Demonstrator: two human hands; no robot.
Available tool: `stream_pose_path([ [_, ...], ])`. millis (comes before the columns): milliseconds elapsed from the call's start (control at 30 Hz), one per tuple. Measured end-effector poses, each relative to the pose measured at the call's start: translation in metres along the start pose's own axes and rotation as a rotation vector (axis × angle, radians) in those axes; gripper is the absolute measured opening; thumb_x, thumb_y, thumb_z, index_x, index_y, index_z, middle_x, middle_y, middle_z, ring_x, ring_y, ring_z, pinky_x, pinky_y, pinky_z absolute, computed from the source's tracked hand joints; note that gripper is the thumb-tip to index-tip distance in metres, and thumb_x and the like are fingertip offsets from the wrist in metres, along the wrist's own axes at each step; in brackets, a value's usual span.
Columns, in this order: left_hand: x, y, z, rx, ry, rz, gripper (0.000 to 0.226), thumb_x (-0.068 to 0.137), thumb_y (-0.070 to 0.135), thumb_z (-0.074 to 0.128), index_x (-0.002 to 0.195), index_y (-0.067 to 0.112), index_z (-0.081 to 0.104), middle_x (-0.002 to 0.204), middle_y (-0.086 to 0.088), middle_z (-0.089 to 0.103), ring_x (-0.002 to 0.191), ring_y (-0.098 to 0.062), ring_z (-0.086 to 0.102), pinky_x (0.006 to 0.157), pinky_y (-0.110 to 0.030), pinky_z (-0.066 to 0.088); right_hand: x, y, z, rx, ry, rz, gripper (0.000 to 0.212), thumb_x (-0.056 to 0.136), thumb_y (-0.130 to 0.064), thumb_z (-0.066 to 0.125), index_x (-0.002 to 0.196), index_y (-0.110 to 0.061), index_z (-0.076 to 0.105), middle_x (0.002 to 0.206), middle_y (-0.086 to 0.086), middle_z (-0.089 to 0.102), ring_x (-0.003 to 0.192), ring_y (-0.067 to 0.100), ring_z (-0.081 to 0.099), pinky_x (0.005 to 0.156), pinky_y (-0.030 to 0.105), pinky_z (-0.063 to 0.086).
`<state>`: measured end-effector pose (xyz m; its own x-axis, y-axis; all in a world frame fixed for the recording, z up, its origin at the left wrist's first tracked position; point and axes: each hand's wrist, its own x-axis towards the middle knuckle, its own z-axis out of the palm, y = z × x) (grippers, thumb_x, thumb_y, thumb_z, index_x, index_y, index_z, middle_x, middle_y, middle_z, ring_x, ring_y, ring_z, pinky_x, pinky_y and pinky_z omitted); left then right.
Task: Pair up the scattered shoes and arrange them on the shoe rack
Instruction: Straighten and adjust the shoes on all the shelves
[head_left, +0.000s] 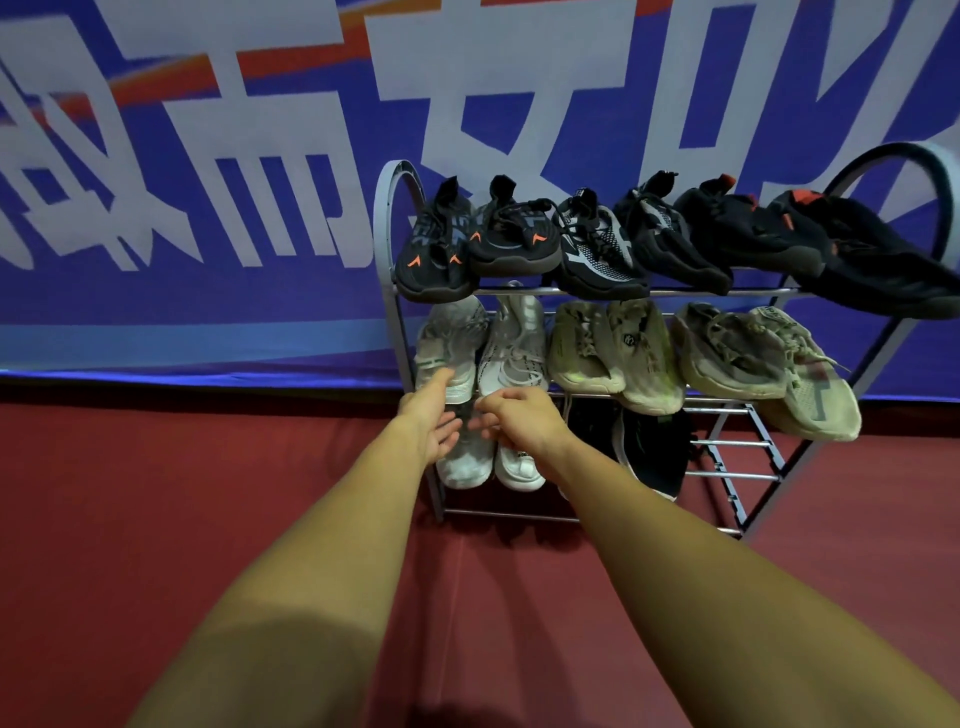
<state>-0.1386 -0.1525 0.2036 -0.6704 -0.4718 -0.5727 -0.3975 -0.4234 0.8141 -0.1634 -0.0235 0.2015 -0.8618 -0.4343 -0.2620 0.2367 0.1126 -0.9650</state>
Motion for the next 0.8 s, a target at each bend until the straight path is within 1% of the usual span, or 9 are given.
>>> stream_pose_path([
  [100, 0.008, 0.004, 0.005, -0.102, -0.016, -0.027, 0.061, 0.086, 0.054, 0.064, 0.135, 0.023, 0.045, 0.116, -0.013, 0.060, 0.106, -0.023, 0.064, 0.081, -0.033, 0.050, 0.005, 0.001, -0.003, 0.004, -0.027, 0.005, 0.021, 0.093, -0.005, 0.058, 0.108, 0.008, 0.065, 0.086, 0.021, 0.071, 0.050, 0.008, 0.059, 0.043, 0.012, 0.041],
  [167, 0.012, 0.005, 0.010, -0.154, 0.000, -0.027, 0.059, 0.090, 0.051, 0.062, 0.138, 0.021, 0.044, 0.125, -0.013, 0.058, 0.105, -0.023, 0.065, 0.082, -0.033, 0.050, 0.007, 0.002, -0.007, -0.022, -0.050, 0.006, 0.015, 0.092, -0.008, 0.059, 0.102, 0.001, 0.067, 0.093, 0.025, 0.073, 0.054, 0.011, 0.059, 0.047, 0.014, 0.041],
  [267, 0.015, 0.004, 0.016, -0.163, 0.040, 0.008, 0.054, 0.095, 0.042, 0.059, 0.139, 0.016, 0.043, 0.132, -0.015, 0.058, 0.108, -0.027, 0.067, 0.077, -0.032, 0.049, 0.010, 0.005, -0.010, -0.072, -0.068, 0.010, 0.017, 0.091, -0.014, 0.061, 0.100, -0.002, 0.069, 0.094, 0.020, 0.076, 0.065, 0.015, 0.058, 0.055, 0.019, 0.041],
  [333, 0.015, 0.005, 0.018, -0.154, 0.059, 0.054, 0.045, 0.095, 0.038, 0.059, 0.130, 0.013, 0.043, 0.125, -0.016, 0.062, 0.100, -0.025, 0.069, 0.067, -0.028, 0.049, 0.011, 0.006, -0.012, -0.082, -0.074, 0.013, 0.022, 0.091, -0.017, 0.062, 0.104, -0.001, 0.070, 0.092, 0.016, 0.077, 0.069, 0.016, 0.060, 0.059, 0.022, 0.041],
  [400, 0.013, 0.008, 0.018, -0.168, 0.066, 0.088, 0.035, 0.096, 0.036, 0.058, 0.120, 0.016, 0.043, 0.118, -0.015, 0.063, 0.089, -0.023, 0.069, 0.057, -0.025, 0.047, 0.011, 0.007, -0.012, -0.084, -0.080, 0.013, 0.024, 0.091, -0.018, 0.062, 0.105, -0.001, 0.071, 0.092, 0.015, 0.077, 0.069, 0.016, 0.061, 0.060, 0.024, 0.040],
  [500, 0.007, 0.012, 0.014, -0.175, 0.074, 0.104, 0.033, 0.096, 0.036, 0.056, 0.121, 0.016, 0.046, 0.108, -0.013, 0.062, 0.078, -0.019, 0.067, 0.052, -0.024, 0.045, 0.009, 0.005, -0.013, -0.093, -0.094, 0.010, 0.028, 0.091, -0.019, 0.063, 0.110, 0.000, 0.069, 0.095, 0.016, 0.077, 0.069, 0.016, 0.062, 0.064, 0.029, 0.038],
  [567, 0.004, 0.012, 0.008, -0.172, 0.084, 0.111, 0.032, 0.093, 0.034, 0.057, 0.117, 0.016, 0.047, 0.098, -0.012, 0.061, 0.071, -0.017, 0.066, 0.050, -0.023, 0.044, 0.006, 0.002, -0.014, -0.088, -0.097, 0.013, 0.030, 0.091, -0.020, 0.063, 0.113, -0.001, 0.069, 0.097, 0.016, 0.077, 0.069, 0.016, 0.063, 0.068, 0.031, 0.038],
  [667, -0.002, 0.012, 0.000, -0.186, 0.091, 0.126, 0.032, 0.089, 0.030, 0.059, 0.116, 0.015, 0.048, 0.097, -0.012, 0.062, 0.069, -0.018, 0.064, 0.050, -0.024, 0.044, -0.001, -0.004, -0.016, -0.101, -0.091, 0.006, 0.028, 0.092, -0.020, 0.062, 0.113, -0.003, 0.069, 0.098, 0.016, 0.077, 0.065, 0.015, 0.062, 0.060, 0.027, 0.037],
  [800, -0.013, 0.008, -0.006, -0.225, 0.049, 0.139, 0.039, 0.089, 0.028, 0.061, 0.123, 0.013, 0.051, 0.098, -0.011, 0.065, 0.069, -0.018, 0.064, 0.047, -0.022, 0.045, -0.011, -0.009, -0.024, -0.090, -0.076, -0.008, 0.026, 0.090, -0.018, 0.063, 0.111, -0.004, 0.069, 0.098, 0.016, 0.077, 0.065, 0.015, 0.062, 0.054, 0.026, 0.034],
])
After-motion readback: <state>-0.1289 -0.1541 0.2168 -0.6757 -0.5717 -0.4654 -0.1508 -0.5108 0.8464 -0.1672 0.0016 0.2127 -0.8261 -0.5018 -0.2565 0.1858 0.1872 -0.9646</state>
